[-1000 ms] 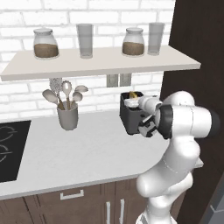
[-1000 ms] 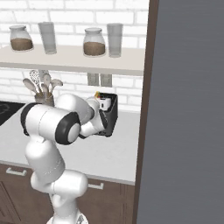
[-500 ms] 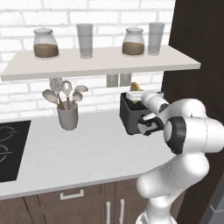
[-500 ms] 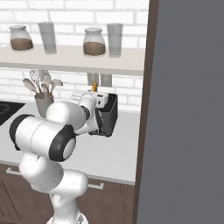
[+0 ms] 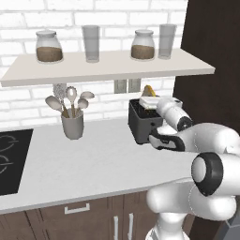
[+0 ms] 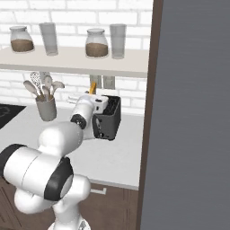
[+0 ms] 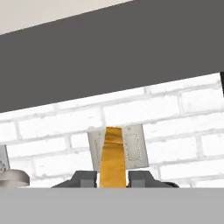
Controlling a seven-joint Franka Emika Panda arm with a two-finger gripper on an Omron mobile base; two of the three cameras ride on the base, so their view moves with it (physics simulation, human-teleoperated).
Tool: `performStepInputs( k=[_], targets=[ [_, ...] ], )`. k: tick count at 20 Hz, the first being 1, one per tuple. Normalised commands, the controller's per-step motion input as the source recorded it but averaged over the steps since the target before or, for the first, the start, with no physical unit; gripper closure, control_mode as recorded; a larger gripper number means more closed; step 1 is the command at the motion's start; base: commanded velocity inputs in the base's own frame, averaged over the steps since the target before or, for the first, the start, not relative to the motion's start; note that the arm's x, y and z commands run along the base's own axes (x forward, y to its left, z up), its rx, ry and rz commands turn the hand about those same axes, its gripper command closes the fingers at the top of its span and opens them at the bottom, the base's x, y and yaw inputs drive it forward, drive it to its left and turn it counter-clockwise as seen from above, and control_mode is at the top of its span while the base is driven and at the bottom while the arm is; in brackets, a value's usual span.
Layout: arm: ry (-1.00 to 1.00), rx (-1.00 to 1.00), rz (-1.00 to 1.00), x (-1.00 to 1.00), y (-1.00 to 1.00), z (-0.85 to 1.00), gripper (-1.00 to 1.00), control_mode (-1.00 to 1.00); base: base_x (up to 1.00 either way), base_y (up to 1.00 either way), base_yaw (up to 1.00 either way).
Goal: Start the toaster. Once the lever pops up, take the bread to the plate on the dining counter.
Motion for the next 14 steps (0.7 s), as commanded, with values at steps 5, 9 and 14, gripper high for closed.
performStepInputs(
  k=[5,9,14],
  targets=[
    [0.13,0.00,-0.07,-0.51,0.00,0.61,1.00,-1.00,0.00,0.00,0.00],
    [0.19,0.00,-0.10,-0.55,0.00,0.25,1.00,-1.00,0.00,0.00,0.00],
    [0.26,-0.01,-0.12,-0.51,0.00,0.08,1.00,-1.00,0.00,0.00,0.00]
  ],
)
